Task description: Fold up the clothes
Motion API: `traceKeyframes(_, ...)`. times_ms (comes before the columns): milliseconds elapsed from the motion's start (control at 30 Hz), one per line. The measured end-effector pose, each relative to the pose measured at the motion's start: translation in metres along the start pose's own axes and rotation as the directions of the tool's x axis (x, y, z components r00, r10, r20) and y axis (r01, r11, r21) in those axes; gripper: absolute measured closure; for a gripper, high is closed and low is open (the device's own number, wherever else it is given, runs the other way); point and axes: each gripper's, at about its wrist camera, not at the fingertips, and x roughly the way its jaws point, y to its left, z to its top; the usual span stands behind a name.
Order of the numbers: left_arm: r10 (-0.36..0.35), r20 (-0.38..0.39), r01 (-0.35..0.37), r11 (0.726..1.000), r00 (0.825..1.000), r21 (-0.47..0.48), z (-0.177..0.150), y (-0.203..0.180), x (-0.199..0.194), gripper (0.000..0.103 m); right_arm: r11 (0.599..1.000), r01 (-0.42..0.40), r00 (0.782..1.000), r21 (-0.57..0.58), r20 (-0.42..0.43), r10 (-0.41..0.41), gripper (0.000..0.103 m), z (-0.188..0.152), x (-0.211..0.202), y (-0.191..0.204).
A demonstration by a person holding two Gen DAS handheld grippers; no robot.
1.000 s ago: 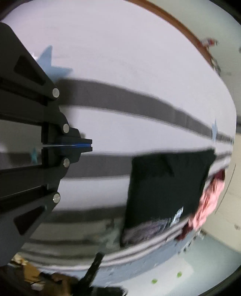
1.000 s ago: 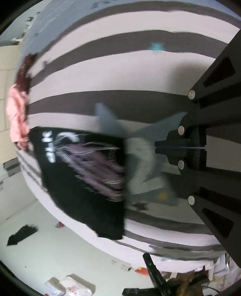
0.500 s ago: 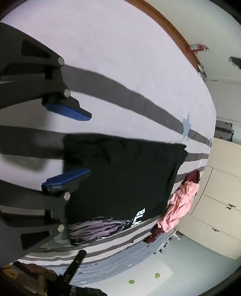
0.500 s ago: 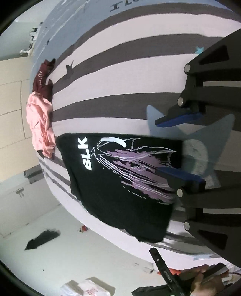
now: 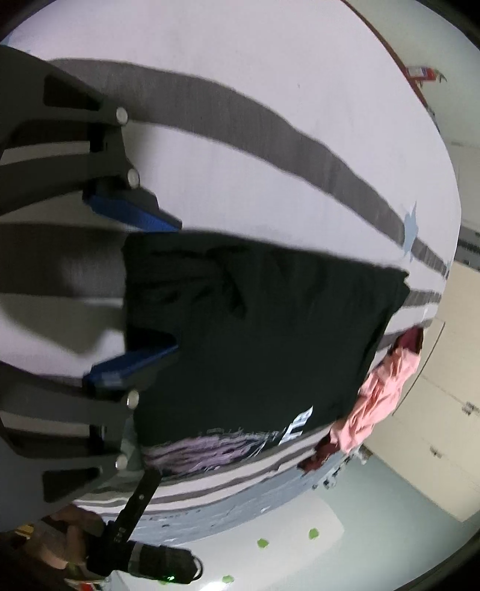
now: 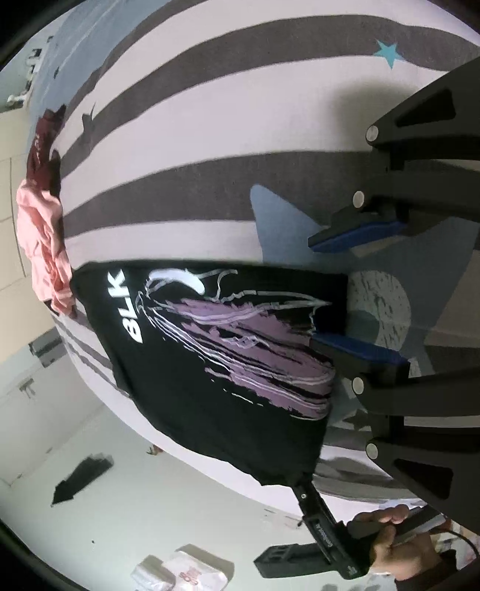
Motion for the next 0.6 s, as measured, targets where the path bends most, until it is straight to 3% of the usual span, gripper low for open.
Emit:
traceKeyframes(100, -0.009, 0.002, 0.009, 1.000, 1.000, -0.004, 0.000, 0.001, 0.001, 0.074, 1.000, -0.026, 1.000, -0.001, -0.004, 0.026, 0.063, 0.001, 0.004, 0.001)
traceKeyframes(200, -0.011, 0.003, 0.011, 1.000, 1.000, 0.009, 0.002, 0.002, -0.001, 0.083, 0.999, -0.032, 0.999, 0.000, -0.014, 0.032, 0.083, 0.004, 0.007, 0.000)
traceKeyframes(233, -0.012, 0.003, 0.012, 1.000, 1.000, 0.023, 0.003, 0.001, -0.003, 0.085, 0.999, -0.034, 0.999, 0.001, -0.014, 0.034, 0.094, 0.005, 0.007, -0.002)
traceKeyframes(467, -0.021, 0.047, 0.016, 0.994, 0.999, 0.104, 0.009, -0.018, -0.033, 0.089, 0.998, -0.025, 0.999, -0.064, 0.022, 0.027, 0.097, 0.007, -0.018, 0.010)
traceKeyframes(600, -0.034, 0.034, 0.030, 0.992, 0.999, 0.122, 0.003, -0.026, -0.054, 0.090, 0.996, -0.018, 0.999, -0.087, 0.047, 0.022, 0.097, 0.005, -0.039, 0.019)
